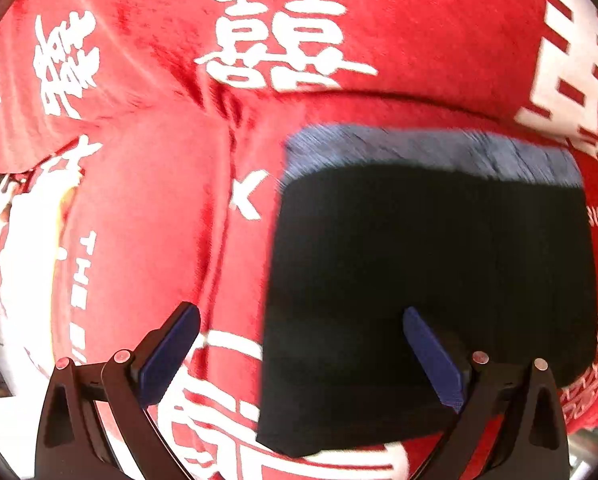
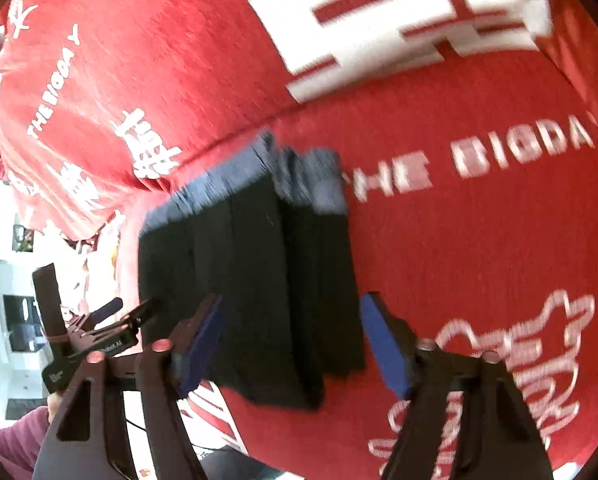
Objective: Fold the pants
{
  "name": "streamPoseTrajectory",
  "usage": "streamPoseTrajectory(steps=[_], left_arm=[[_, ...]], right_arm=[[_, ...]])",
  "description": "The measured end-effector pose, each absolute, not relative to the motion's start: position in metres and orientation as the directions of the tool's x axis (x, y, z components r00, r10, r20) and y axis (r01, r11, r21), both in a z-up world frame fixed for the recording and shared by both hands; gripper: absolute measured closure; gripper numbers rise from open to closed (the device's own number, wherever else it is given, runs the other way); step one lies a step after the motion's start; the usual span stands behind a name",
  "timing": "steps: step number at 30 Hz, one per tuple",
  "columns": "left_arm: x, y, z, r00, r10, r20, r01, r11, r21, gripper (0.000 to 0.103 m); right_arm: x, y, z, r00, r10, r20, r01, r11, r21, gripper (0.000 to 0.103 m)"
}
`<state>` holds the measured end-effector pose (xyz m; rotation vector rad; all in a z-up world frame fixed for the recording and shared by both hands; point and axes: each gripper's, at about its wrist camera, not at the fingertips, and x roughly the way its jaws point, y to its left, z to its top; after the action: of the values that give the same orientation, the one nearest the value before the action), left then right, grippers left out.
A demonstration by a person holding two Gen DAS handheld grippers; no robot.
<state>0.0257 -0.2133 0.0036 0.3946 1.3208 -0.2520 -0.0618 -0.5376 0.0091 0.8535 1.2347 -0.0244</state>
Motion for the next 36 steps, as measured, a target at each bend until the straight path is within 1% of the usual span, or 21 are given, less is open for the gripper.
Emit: streamPoseTrajectory(steps=[1,3,5,7,9,11,17,20,21,24,26,28,32,34,36], left_arm=[[0.033,-0.211,0.003,0.238,0.049,-0.970,0.385,0.912,0.140,0.001],[0.044,-0.208,0.001,0.236,0.048,-0.971,0.358,0.924,0.133,0.001],[0.054,-0.205,0.001,0.234,0.036,-0.972,0.330,0.937,0.114,0.001],[0.059,-0.205,0.001,0.244,0.035,-0.969,0.322,0.940,0.115,0.001],[0.060,-0.207,-0.001,0.245,0.032,-0.969,0.327,0.938,0.114,0.001],[0.060,-0.206,-0.004,0.239,0.028,-0.971,0.329,0.938,0.108,0.001],[0.061,-0.203,-0.008,0.215,0.013,-0.976,0.322,0.943,0.083,0.001],[0.061,-0.204,-0.008,0.212,0.015,-0.977,0.327,0.941,0.085,0.001],[0.061,-0.204,-0.009,0.213,0.016,-0.977,0.329,0.940,0.087,0.001],[0.063,-0.204,-0.012,0.206,0.017,-0.978,0.328,0.941,0.085,0.001],[0.063,-0.204,-0.013,0.202,0.017,-0.979,0.324,0.942,0.084,0.001],[0.064,-0.205,-0.013,0.200,0.017,-0.980,0.325,0.942,0.083,0.001],[0.063,-0.208,-0.014,0.197,0.018,-0.980,0.337,0.938,0.084,0.001],[0.064,-0.209,-0.014,0.194,0.017,-0.981,0.342,0.936,0.084,0.001],[0.064,-0.209,-0.014,0.189,0.013,-0.982,0.344,0.936,0.079,0.001]], right_arm=[[-0.051,-0.538,0.010,0.370,0.415,-0.831,0.441,0.709,0.551,0.048],[-0.027,-0.536,0.010,0.368,0.397,-0.841,0.420,0.736,0.531,0.051],[-0.003,-0.536,0.005,0.375,0.394,-0.839,0.404,0.745,0.530,0.058],[0.012,-0.535,0.000,0.364,0.390,-0.846,0.408,0.750,0.521,0.077],[0.021,-0.533,-0.010,0.293,0.334,-0.896,0.417,0.799,0.434,0.080],[0.020,-0.531,-0.017,0.286,0.325,-0.901,0.402,0.813,0.421,0.082],[0.004,-0.529,-0.014,0.277,0.319,-0.906,0.394,0.823,0.410,0.082],[-0.010,-0.532,-0.013,0.284,0.337,-0.898,0.420,0.798,0.433,0.082],[-0.016,-0.534,-0.012,0.286,0.342,-0.895,0.433,0.787,0.439,0.079],[-0.027,-0.538,-0.011,0.290,0.377,-0.880,0.465,0.748,0.474,0.077],[-0.036,-0.539,-0.013,0.292,0.418,-0.860,0.485,0.710,0.509,0.074],[-0.045,-0.539,-0.014,0.290,0.438,-0.851,0.495,0.693,0.525,0.064],[-0.059,-0.535,-0.015,0.278,0.454,-0.847,0.504,0.681,0.531,0.061],[-0.065,-0.535,-0.016,0.275,0.460,-0.844,0.510,0.674,0.534,0.055],[-0.066,-0.536,-0.018,0.276,0.466,-0.841,0.517,0.666,0.538,0.055]])
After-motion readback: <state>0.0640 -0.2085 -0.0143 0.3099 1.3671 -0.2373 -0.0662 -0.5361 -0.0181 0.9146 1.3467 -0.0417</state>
